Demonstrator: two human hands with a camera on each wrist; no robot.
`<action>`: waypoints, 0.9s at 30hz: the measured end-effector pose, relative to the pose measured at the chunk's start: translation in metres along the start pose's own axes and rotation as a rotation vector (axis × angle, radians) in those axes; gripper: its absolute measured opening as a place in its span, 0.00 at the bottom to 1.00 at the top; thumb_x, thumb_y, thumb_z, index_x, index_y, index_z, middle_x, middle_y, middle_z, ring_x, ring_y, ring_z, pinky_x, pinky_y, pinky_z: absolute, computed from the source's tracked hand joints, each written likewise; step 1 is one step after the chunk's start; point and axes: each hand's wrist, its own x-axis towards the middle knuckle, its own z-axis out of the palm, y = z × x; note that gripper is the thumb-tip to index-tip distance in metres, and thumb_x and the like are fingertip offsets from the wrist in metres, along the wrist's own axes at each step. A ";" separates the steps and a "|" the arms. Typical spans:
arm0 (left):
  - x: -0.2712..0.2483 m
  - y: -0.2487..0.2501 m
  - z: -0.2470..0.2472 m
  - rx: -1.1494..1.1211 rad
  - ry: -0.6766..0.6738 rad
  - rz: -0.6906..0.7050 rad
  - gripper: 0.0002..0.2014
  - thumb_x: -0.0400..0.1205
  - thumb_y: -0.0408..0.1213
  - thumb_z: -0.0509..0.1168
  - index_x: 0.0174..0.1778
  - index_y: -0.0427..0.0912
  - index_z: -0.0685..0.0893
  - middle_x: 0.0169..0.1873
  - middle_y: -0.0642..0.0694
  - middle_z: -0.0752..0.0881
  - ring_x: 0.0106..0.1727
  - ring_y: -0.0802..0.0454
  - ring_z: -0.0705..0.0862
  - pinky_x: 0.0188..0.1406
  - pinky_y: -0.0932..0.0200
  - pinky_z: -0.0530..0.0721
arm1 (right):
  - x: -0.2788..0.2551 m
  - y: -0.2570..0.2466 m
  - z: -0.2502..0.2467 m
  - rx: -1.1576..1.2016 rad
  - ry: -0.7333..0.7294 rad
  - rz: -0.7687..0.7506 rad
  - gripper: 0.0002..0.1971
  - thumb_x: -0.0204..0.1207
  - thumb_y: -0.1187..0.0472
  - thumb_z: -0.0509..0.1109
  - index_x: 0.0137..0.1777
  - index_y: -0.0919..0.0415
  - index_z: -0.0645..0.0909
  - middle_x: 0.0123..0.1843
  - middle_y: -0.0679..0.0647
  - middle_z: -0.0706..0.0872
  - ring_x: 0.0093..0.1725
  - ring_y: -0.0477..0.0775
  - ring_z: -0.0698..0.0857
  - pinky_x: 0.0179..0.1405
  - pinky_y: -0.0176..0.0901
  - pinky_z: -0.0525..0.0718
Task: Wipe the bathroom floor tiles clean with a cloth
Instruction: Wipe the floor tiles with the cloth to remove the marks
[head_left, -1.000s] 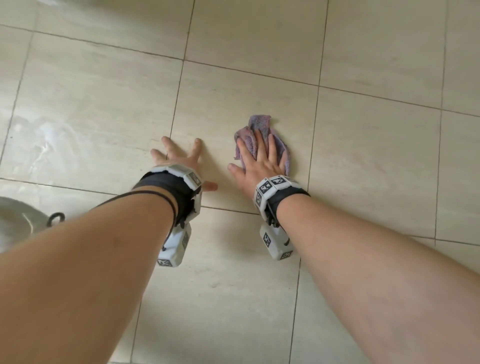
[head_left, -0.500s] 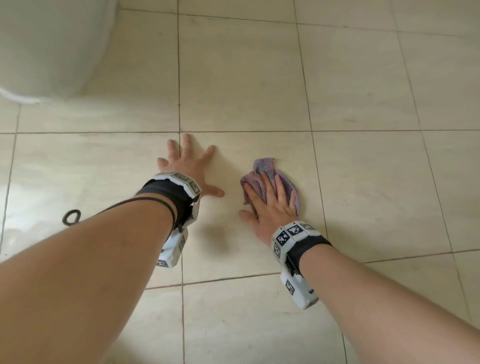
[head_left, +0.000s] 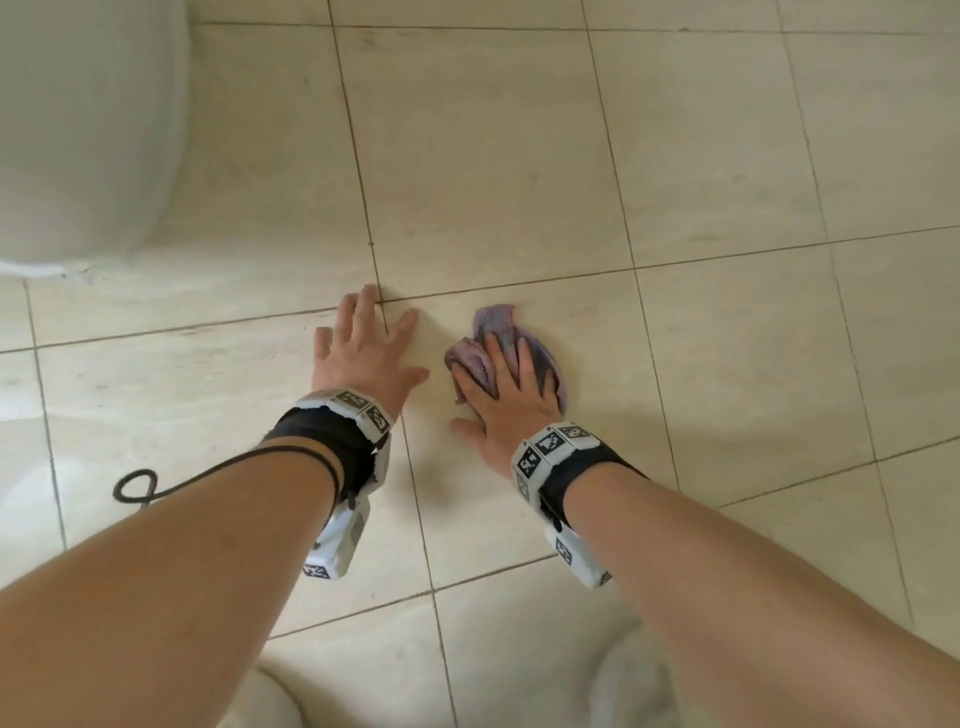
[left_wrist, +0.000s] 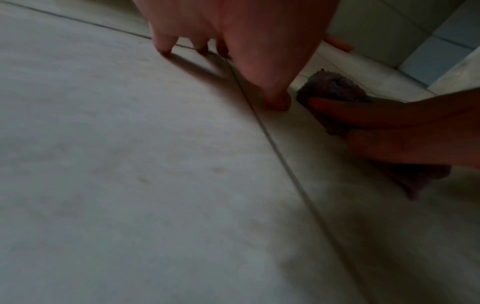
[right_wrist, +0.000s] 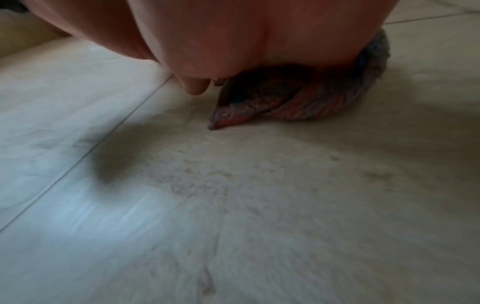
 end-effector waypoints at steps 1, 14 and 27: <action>0.002 -0.015 -0.004 -0.020 0.047 -0.023 0.39 0.84 0.62 0.57 0.86 0.60 0.44 0.85 0.46 0.34 0.85 0.43 0.35 0.83 0.39 0.45 | 0.003 -0.002 0.000 -0.020 0.016 -0.042 0.33 0.84 0.35 0.48 0.83 0.34 0.35 0.84 0.49 0.24 0.82 0.65 0.25 0.80 0.70 0.35; 0.047 -0.056 -0.039 -0.092 0.119 -0.230 0.43 0.79 0.69 0.57 0.85 0.63 0.42 0.85 0.49 0.32 0.85 0.44 0.33 0.82 0.34 0.45 | 0.139 -0.022 -0.112 -0.004 0.207 -0.230 0.29 0.85 0.36 0.45 0.83 0.32 0.42 0.86 0.41 0.33 0.85 0.53 0.32 0.82 0.63 0.38; 0.069 -0.023 -0.065 -0.240 0.001 -0.411 0.51 0.76 0.65 0.67 0.85 0.60 0.39 0.83 0.41 0.29 0.84 0.32 0.34 0.75 0.23 0.58 | 0.132 -0.007 -0.116 0.021 0.140 -0.203 0.30 0.84 0.36 0.46 0.84 0.32 0.40 0.86 0.41 0.31 0.84 0.51 0.29 0.81 0.62 0.34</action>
